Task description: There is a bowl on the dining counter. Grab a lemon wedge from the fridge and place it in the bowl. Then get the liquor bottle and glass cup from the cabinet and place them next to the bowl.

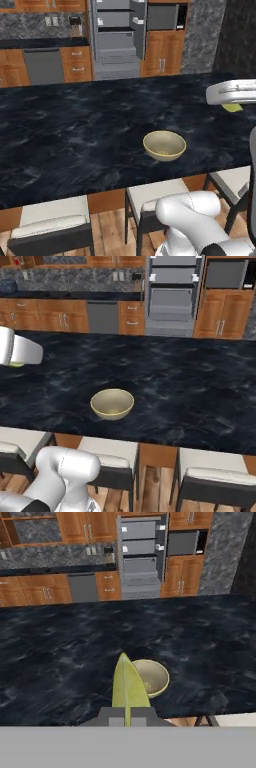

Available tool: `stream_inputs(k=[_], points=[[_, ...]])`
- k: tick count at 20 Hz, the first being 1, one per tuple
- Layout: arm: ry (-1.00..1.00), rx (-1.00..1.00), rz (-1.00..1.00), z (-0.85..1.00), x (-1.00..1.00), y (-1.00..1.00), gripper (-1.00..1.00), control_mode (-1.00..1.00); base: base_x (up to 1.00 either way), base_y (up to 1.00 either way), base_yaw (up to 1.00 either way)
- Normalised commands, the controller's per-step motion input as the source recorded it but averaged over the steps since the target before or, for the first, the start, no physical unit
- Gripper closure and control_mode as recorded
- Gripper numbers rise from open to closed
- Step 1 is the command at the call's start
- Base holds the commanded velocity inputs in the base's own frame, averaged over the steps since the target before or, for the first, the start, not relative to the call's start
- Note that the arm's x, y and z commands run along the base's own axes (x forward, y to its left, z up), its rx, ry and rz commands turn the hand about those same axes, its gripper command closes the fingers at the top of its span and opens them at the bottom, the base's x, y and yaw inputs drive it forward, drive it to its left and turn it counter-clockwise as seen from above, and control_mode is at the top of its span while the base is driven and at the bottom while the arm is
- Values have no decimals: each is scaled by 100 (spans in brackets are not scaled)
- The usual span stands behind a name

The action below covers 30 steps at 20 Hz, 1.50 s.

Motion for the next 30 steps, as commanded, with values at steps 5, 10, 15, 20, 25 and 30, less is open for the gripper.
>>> stream_inputs(k=[5,10,15,20,25,30], points=[[0,0,0,0,0,0,100,100,78,-44,32],[12,6,12,-6,56,-32,100,-100,36,-20,10],[29,4,14,-27,97,-42,100,-100,0,0,0],[36,0,8,-41,94,-26,100,-100,0,0,0],[28,-3,7,-48,77,-10,100,-100,0,0,0],[18,-5,5,-51,54,-1,100,-100,0,0,0]])
